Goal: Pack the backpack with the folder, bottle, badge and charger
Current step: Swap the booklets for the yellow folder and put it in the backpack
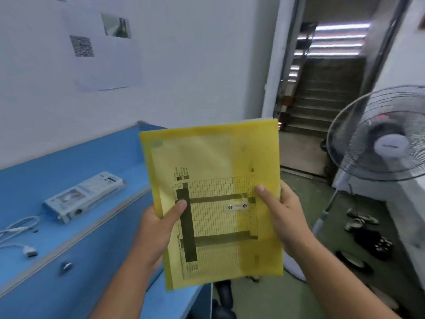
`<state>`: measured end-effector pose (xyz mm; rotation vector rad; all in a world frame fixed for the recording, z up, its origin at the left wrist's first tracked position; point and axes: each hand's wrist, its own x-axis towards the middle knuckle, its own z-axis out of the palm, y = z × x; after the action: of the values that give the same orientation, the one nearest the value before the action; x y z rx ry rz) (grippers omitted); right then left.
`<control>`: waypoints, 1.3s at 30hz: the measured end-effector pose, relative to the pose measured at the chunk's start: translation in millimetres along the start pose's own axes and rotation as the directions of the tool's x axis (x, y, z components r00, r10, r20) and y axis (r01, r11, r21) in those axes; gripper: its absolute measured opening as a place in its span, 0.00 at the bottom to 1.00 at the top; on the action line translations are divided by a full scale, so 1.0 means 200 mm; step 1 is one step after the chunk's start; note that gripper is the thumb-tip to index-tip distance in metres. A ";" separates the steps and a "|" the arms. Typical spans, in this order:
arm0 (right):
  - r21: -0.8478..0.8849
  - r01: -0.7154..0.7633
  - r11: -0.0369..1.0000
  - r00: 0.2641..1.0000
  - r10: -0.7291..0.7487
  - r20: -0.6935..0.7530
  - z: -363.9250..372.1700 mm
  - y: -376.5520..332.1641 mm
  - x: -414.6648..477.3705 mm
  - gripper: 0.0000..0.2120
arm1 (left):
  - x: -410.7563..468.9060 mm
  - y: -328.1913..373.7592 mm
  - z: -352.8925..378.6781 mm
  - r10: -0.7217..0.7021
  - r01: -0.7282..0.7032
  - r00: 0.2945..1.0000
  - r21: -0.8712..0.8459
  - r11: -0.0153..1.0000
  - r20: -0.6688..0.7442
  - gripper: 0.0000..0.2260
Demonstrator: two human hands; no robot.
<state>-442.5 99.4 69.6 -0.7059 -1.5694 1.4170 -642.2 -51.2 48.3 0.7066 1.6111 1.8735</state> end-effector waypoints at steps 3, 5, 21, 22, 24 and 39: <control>-0.048 0.011 0.999 0.991 -0.017 -0.130 -0.22 -0.04 -0.10 0.09 | -0.02 -0.02 0.20 -0.034 0.037 0.989 -0.013 0.999 0.142 0.09; -0.069 0.022 0.997 0.979 -0.035 -0.202 -0.37 -0.05 -0.18 0.10 | -0.04 -0.02 0.34 -0.025 0.028 0.972 -0.011 1.000 0.233 0.11; -0.130 0.006 0.992 0.649 -0.103 -0.754 -1.60 -0.29 -1.23 0.10 | -0.73 -0.20 1.72 -0.100 0.108 0.587 0.045 0.993 0.803 0.18; -0.130 -0.002 0.992 0.612 -0.102 -0.784 -1.65 -0.30 -1.31 0.10 | -0.80 -0.22 1.80 -0.112 0.123 0.550 0.052 0.991 0.828 0.16; -0.136 -0.018 0.990 0.550 -0.104 -0.829 -1.71 -0.32 -1.42 0.10 | -0.89 -0.24 1.90 -0.128 0.157 0.499 0.056 0.986 0.857 0.12; -0.176 0.012 0.984 -0.069 -0.175 -0.982 -1.85 -0.36 -1.88 0.09 | -1.21 -0.45 2.73 -0.129 0.162 -0.293 0.182 0.970 0.947 0.23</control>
<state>63.5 -64.6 38.4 -1.2736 -0.3465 0.2492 -78.5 164.7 26.6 1.3990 0.3485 0.3914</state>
